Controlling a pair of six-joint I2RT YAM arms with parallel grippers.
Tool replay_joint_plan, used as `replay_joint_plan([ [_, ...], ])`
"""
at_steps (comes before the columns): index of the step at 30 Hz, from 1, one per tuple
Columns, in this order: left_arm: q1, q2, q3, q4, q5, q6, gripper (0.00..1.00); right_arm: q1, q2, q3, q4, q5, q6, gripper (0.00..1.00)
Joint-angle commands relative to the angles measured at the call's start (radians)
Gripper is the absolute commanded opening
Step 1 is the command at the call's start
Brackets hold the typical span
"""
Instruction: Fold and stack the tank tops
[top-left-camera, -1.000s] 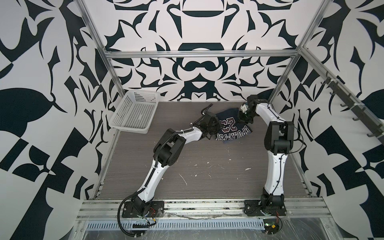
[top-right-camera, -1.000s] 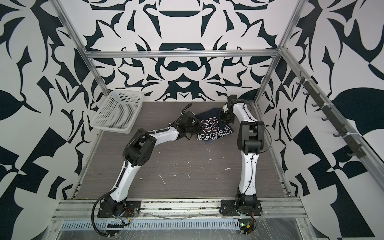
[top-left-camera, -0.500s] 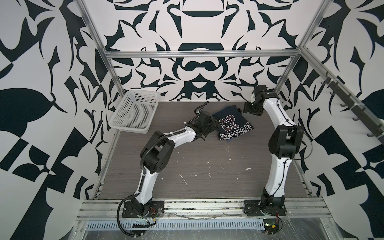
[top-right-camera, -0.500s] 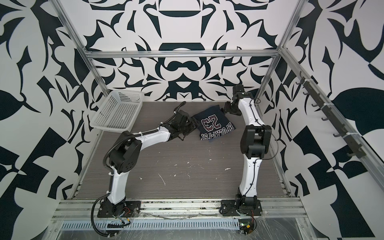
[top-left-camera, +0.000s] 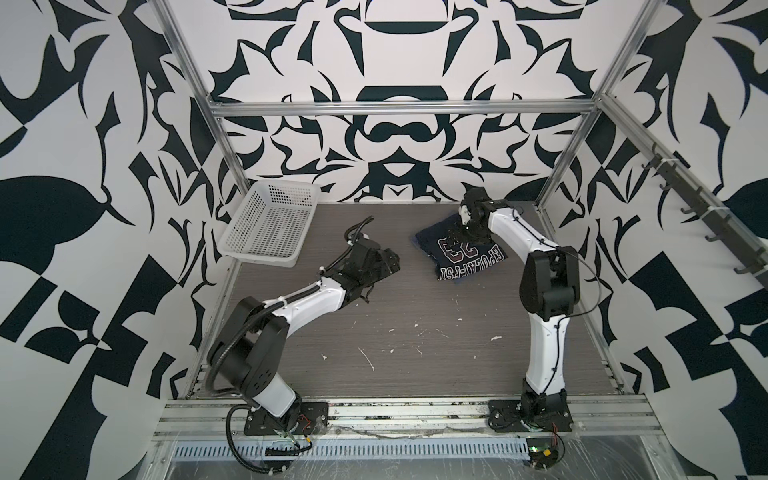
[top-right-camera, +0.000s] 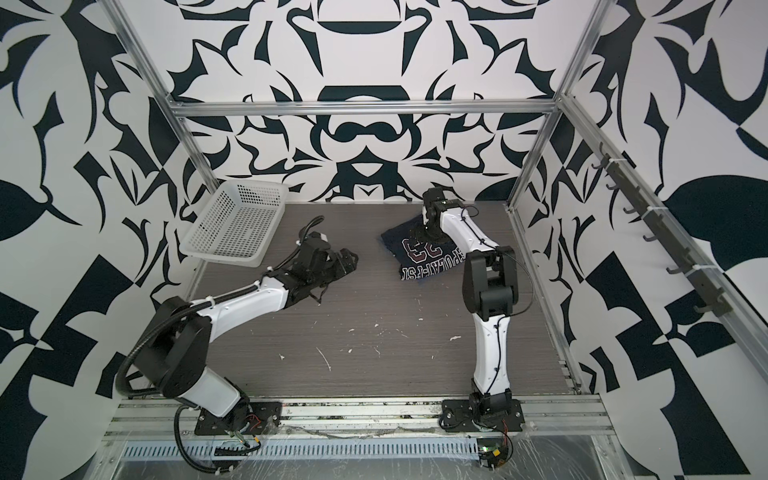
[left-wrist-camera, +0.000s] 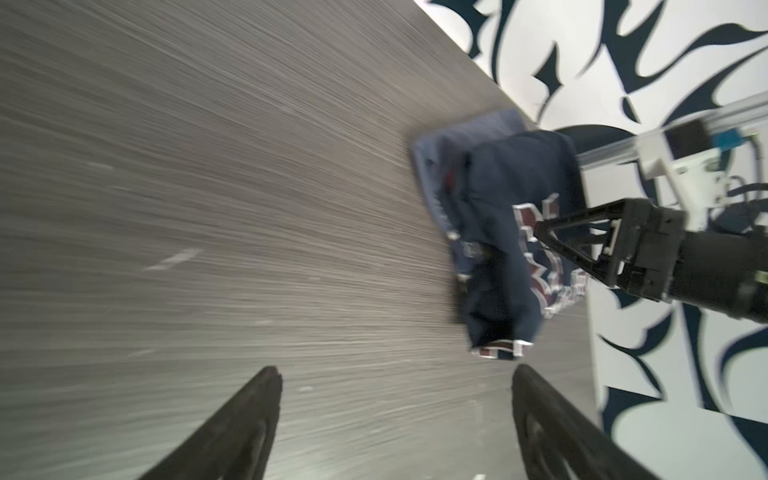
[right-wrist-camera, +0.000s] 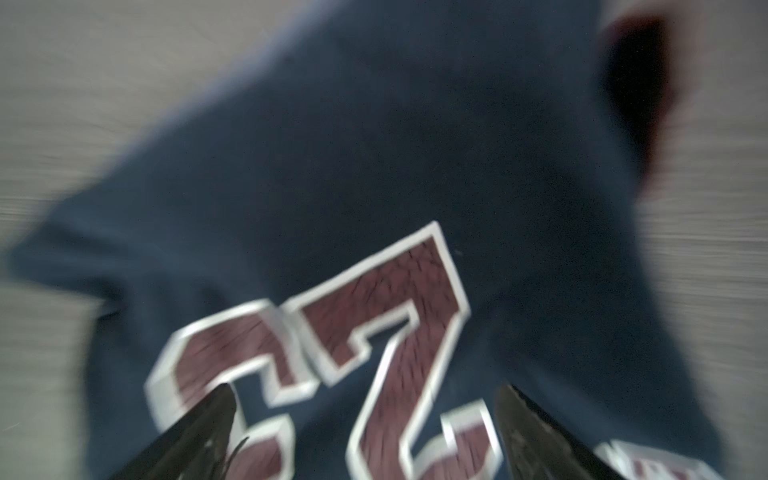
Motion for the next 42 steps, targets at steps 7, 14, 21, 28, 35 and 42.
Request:
replay_joint_plan([
  [7, 0.083, -0.255, -0.171, -0.104, -0.189, 0.158, 0.98, -0.109, 0.18, 0.158, -0.08, 0.082, 0.016, 0.99],
  [14, 0.186, -0.42, -0.218, -0.219, -0.242, 0.249, 0.99, -0.288, 0.192, 0.141, -0.093, 0.077, 0.09, 0.99],
  [21, 0.237, -0.479, -0.226, -0.261, -0.297, 0.289, 0.99, -0.319, 0.102, 0.119, -0.092, 0.049, 0.077, 0.99],
  [28, 0.247, -0.497, -0.256, -0.227, -0.514, 0.383, 0.99, -0.301, -0.277, -0.232, 0.093, 0.004, 0.091, 1.0],
  [35, 0.341, -0.416, -0.392, 0.15, -0.657, 0.659, 0.99, -0.23, -0.757, -0.987, 0.756, 0.072, 0.057, 1.0],
  [42, 0.516, -0.186, -0.471, 0.467, -0.38, 0.73, 0.99, -0.147, -0.773, -1.28, 1.106, 0.212, -0.111, 1.0],
])
